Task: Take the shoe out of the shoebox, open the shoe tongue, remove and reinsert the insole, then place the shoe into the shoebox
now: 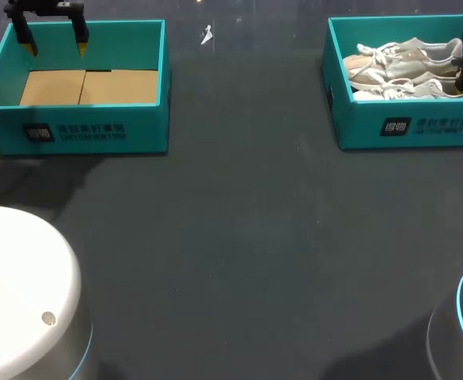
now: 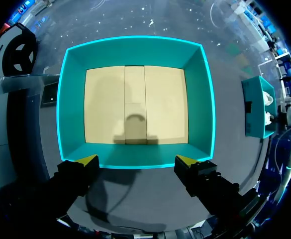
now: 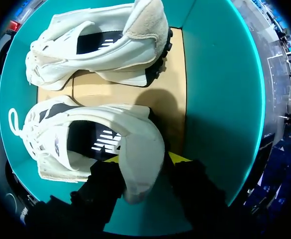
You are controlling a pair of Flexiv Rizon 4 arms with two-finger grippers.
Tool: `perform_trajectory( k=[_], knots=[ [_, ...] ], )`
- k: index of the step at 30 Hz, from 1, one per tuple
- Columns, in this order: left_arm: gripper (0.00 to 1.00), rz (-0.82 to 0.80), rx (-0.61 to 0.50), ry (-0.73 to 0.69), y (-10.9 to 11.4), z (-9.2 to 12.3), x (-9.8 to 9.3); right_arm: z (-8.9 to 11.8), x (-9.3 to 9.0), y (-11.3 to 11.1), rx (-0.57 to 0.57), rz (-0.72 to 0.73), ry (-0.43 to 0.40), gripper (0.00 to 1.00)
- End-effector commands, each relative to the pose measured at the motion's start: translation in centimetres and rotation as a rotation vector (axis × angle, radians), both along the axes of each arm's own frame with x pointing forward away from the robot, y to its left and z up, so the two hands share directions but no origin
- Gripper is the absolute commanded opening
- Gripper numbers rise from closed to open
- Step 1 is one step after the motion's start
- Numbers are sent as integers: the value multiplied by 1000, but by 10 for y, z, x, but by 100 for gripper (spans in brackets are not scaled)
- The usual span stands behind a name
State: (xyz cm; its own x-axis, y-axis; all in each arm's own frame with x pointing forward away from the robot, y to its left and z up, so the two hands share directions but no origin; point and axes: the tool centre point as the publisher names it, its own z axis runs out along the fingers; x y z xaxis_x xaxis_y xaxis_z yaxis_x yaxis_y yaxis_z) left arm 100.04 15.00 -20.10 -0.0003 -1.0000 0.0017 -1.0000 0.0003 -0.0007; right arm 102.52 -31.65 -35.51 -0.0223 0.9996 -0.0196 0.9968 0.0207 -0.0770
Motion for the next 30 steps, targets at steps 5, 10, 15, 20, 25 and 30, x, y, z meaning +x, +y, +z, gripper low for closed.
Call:
perform_trajectory(
  k=[5,10,15,20,25,30],
  knots=[
    [100,0,1,1,0,1,0,-5,-1,10,-13,-4,-2,0],
    [100,0,1,1,0,1,0,-3,-1,9,-19,-8,-9,0],
    [100,0,1,1,0,1,0,-2,-2,9,-23,-13,-11,0],
    [100,0,1,1,0,1,0,10,-4,11,-22,-24,-40,0],
    [100,0,1,1,0,1,0,17,-4,9,-39,-31,-54,0],
    [100,0,1,1,0,1,0,21,-3,5,-49,-39,-63,0]
  ],
)
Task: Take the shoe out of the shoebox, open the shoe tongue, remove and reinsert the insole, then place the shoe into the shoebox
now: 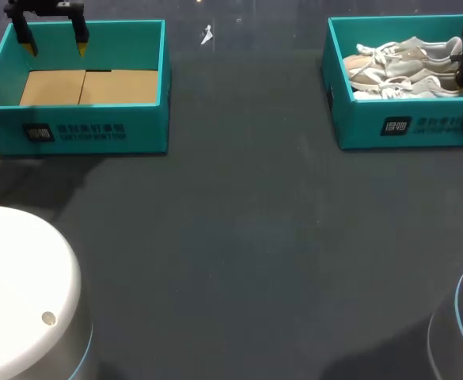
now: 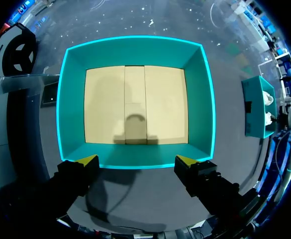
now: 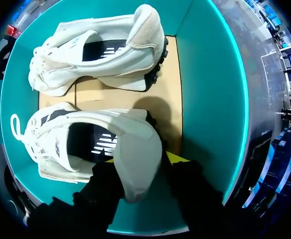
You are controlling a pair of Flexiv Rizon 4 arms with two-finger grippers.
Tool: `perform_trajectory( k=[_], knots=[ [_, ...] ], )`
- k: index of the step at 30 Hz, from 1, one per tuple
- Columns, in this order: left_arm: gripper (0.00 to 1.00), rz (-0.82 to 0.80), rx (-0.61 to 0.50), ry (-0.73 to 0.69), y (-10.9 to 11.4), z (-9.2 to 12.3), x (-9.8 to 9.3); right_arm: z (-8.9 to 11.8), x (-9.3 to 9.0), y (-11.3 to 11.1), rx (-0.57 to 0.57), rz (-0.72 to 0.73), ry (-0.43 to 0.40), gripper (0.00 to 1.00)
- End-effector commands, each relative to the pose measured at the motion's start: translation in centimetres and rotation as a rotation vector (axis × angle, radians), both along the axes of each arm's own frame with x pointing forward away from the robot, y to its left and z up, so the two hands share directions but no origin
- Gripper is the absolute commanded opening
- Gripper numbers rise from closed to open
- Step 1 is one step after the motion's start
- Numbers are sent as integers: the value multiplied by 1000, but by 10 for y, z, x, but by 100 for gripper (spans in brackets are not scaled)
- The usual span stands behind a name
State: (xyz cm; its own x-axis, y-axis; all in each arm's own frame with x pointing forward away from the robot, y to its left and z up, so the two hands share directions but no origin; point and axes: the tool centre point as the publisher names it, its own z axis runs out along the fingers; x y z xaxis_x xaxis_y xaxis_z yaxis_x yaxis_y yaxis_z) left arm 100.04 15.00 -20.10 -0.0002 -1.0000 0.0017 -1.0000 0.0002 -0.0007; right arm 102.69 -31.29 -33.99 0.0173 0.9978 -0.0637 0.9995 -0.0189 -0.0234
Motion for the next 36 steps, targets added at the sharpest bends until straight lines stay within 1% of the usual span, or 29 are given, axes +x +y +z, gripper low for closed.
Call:
perform_trajectory(
  k=[1,16,24,31,36],
  knots=[
    [100,0,1,1,0,1,0,6,-5,1,-7,-5,-12,0],
    [100,0,1,1,0,1,0,11,-2,-6,-18,-56,-16,0],
    [100,0,1,1,0,1,0,19,-1,-9,-46,-121,-7,0],
    [100,0,1,1,0,1,0,27,-1,-12,-39,-172,-1,0],
    [100,0,1,1,0,1,0,36,0,-14,-26,-176,-18,0]
  ],
)
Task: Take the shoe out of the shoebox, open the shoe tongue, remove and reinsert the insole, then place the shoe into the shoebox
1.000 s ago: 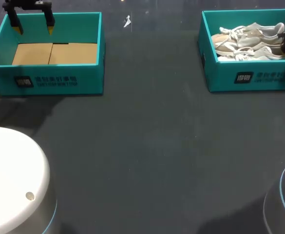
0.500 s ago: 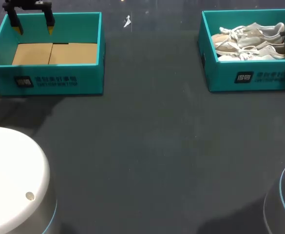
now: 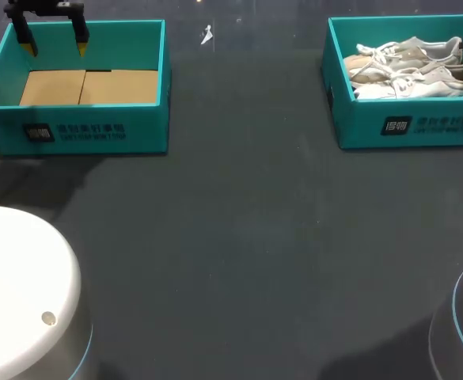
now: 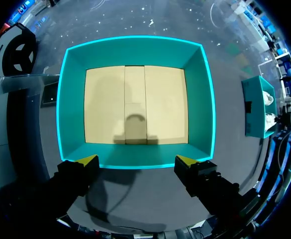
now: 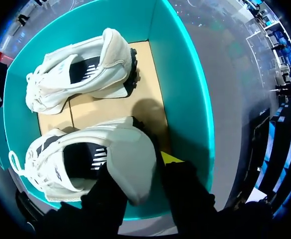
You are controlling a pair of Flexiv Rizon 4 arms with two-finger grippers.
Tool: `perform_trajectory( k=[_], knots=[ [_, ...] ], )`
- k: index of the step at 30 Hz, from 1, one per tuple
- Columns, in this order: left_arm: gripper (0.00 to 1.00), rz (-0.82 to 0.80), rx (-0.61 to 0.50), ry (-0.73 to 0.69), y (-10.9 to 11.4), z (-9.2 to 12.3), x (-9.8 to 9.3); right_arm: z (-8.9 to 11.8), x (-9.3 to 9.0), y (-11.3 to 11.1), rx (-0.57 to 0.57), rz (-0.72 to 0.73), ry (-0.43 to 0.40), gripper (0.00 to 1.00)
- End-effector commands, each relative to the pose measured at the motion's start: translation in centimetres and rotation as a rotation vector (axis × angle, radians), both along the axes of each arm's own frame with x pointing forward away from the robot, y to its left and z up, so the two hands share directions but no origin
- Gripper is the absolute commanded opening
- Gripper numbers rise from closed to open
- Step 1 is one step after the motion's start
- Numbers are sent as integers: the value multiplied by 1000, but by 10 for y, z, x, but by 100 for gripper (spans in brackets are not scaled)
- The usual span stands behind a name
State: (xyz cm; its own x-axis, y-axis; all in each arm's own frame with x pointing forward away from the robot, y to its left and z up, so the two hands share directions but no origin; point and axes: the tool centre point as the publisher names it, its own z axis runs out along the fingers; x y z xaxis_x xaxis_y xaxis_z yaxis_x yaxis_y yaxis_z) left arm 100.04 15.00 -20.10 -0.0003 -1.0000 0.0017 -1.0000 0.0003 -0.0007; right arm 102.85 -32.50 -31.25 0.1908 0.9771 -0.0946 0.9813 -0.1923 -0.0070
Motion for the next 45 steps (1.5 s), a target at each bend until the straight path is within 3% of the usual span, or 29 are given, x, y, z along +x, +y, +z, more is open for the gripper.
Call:
perform_trajectory(
  k=[1,15,32,45],
  knots=[
    [100,0,1,1,0,1,0,11,-1,-2,6,-3,-7,0],
    [100,0,1,1,0,1,0,47,4,-2,-14,-39,-22,0],
    [100,0,1,1,0,1,0,77,6,-2,-42,-93,5,0],
    [100,0,1,1,0,1,0,125,-9,13,-52,-123,7,0]
  ],
)
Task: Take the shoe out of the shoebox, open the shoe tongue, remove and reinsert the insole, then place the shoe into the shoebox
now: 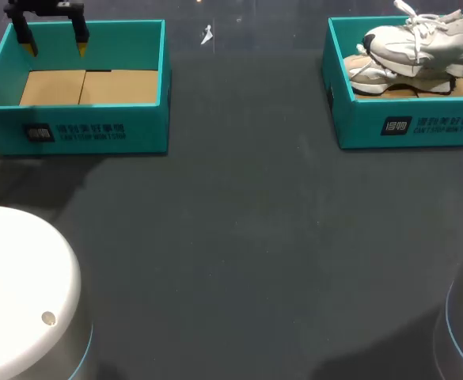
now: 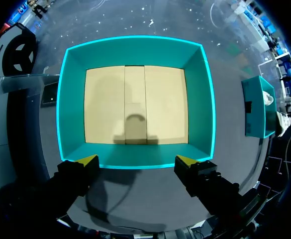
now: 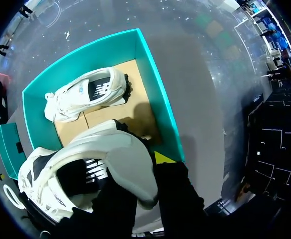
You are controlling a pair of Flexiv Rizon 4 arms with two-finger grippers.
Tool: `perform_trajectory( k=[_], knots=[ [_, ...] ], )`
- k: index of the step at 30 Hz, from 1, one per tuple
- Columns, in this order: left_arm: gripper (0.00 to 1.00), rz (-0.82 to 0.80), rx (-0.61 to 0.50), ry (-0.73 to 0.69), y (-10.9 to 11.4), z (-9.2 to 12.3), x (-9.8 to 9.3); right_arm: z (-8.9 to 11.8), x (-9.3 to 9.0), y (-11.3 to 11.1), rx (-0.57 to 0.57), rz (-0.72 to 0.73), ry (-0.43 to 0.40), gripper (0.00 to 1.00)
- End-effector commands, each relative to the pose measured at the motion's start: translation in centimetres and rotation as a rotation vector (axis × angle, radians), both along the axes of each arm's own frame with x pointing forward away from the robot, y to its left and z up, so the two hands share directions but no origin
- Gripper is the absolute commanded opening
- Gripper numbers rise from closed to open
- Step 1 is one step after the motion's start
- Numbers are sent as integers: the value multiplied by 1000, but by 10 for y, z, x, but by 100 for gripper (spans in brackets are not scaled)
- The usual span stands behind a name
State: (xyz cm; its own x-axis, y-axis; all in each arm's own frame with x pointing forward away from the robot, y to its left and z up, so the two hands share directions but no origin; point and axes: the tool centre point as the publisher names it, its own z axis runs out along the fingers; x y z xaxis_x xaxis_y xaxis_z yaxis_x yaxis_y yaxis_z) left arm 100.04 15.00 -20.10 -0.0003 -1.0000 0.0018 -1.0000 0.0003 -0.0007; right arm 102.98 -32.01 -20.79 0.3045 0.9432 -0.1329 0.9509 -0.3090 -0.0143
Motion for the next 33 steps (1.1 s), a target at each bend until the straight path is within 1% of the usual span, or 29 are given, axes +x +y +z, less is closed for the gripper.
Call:
perform_trajectory(
  k=[1,6,13,18,24,33],
  knots=[
    [100,0,1,1,0,1,0,25,-13,11,-19,-3,-12,0],
    [100,0,1,1,0,1,0,44,-29,30,-45,-11,-19,0],
    [100,0,1,1,0,1,0,66,-57,65,-54,-28,-36,0],
    [100,0,1,1,0,1,0,79,-85,96,-58,-38,-50,0],
    [100,0,1,1,0,1,0,90,-121,132,-75,-58,-59,0],
    [100,0,1,1,0,1,0,95,-170,199,-95,-71,-65,0]
  ],
)
